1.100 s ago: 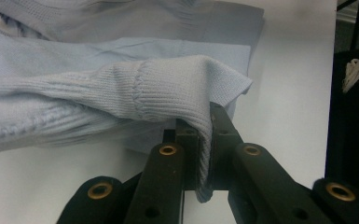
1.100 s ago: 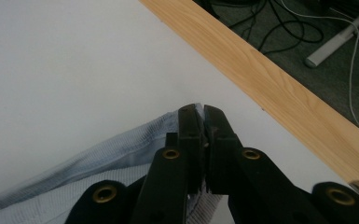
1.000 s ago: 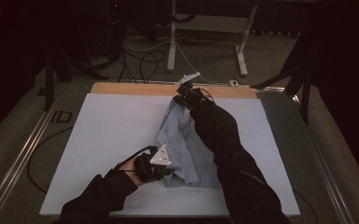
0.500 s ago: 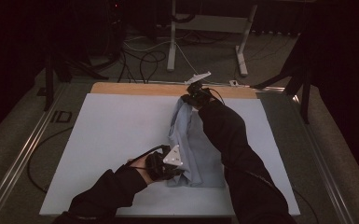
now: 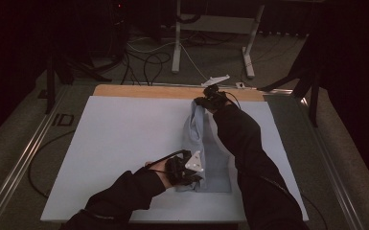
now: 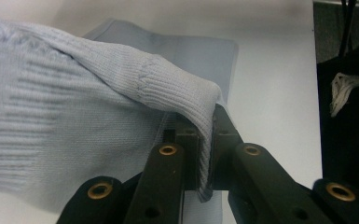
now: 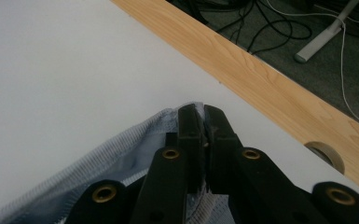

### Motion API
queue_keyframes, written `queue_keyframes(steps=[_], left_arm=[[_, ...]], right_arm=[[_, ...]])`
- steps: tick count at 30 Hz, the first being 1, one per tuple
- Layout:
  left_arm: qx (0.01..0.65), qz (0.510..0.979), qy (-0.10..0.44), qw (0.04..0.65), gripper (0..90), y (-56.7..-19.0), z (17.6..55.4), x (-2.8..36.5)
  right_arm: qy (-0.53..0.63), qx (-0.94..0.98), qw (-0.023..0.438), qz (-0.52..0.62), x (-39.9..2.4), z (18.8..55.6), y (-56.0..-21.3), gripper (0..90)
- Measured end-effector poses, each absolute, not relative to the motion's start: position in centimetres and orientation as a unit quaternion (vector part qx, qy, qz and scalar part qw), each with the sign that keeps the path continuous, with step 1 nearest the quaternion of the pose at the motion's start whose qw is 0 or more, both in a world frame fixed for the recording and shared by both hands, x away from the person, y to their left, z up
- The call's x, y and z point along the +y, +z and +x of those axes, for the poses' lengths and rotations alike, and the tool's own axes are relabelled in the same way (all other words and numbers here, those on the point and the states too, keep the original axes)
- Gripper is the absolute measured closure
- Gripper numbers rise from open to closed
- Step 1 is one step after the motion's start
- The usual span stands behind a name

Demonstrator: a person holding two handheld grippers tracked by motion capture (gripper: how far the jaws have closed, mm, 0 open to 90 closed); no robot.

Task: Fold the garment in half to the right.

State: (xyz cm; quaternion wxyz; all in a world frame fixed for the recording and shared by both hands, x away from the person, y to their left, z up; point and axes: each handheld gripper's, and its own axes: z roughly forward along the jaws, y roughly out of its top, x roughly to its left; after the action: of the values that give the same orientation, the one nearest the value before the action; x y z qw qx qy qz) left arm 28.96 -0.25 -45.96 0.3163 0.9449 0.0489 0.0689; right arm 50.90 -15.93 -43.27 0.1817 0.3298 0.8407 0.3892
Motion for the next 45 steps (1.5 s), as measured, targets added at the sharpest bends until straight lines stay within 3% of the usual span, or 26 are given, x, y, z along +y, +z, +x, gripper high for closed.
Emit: queue_keyframes(steps=[27,30,32,39,40,45], left_arm=[[0.063,0.955,0.037,0.288,86.8,-49.6,31.0,-5.6],[0.060,0.956,0.039,0.285,86.6,-49.7,31.0,-5.9],[0.060,0.956,0.038,0.285,86.3,-49.7,30.9,-6.0],[0.061,0.952,0.012,0.301,78.9,-49.4,30.6,-6.7],[0.058,0.951,0.008,0.303,76.5,-49.3,30.5,-6.8],[0.053,0.947,0.002,0.317,62.3,-49.1,30.2,-7.0]], right_arm=[[0.384,0.849,0.133,0.338,-17.6,52.7,-47.2,84.6],[0.387,0.845,0.130,0.344,-18.1,52.7,-47.3,73.9],[0.390,0.842,0.128,0.350,-18.4,52.7,-47.3,56.6],[0.404,0.816,0.153,0.385,-20.3,52.4,-46.2,16.7],[0.408,0.813,0.149,0.388,-20.6,52.3,-46.1,12.7],[0.419,0.810,0.135,0.388,-21.6,51.4,-46.0,9.6]])
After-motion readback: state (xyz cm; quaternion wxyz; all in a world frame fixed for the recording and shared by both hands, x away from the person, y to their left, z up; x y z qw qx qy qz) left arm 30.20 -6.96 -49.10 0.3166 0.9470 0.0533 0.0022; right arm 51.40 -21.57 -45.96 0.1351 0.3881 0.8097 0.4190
